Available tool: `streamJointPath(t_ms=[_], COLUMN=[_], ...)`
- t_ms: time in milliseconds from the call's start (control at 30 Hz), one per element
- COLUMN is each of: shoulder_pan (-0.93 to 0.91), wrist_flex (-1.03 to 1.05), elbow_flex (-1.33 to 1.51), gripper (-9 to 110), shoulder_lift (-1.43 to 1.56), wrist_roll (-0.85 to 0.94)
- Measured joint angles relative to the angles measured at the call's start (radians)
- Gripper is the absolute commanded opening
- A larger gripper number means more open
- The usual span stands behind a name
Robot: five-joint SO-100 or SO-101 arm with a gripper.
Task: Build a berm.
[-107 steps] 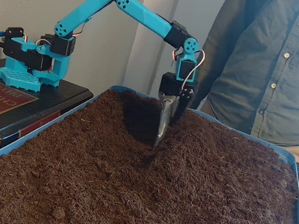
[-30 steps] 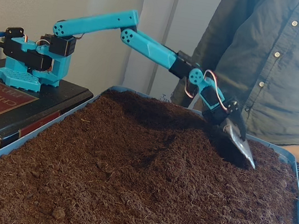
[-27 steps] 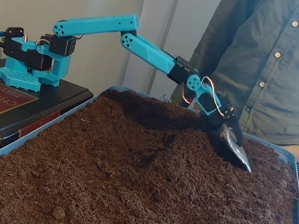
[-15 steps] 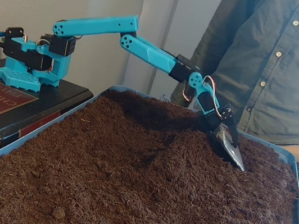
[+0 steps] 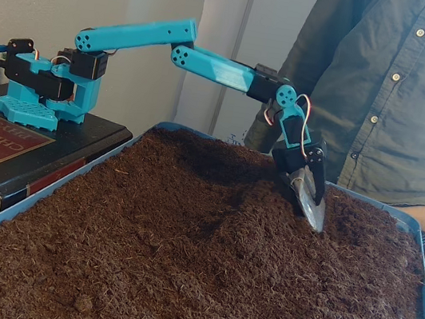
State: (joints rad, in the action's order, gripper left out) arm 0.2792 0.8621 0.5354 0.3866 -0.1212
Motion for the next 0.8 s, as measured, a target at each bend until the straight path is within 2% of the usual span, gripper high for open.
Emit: streamJointPath(t_ms=[267,800], shoulder_pan=[0.002,0.008], wrist_flex=[0.121,0.184], elbow_flex=[0.000,0.006], gripper=[1,1], shoulder_lift=[0.044,0.156], wrist_roll=[-0.006,-0.008])
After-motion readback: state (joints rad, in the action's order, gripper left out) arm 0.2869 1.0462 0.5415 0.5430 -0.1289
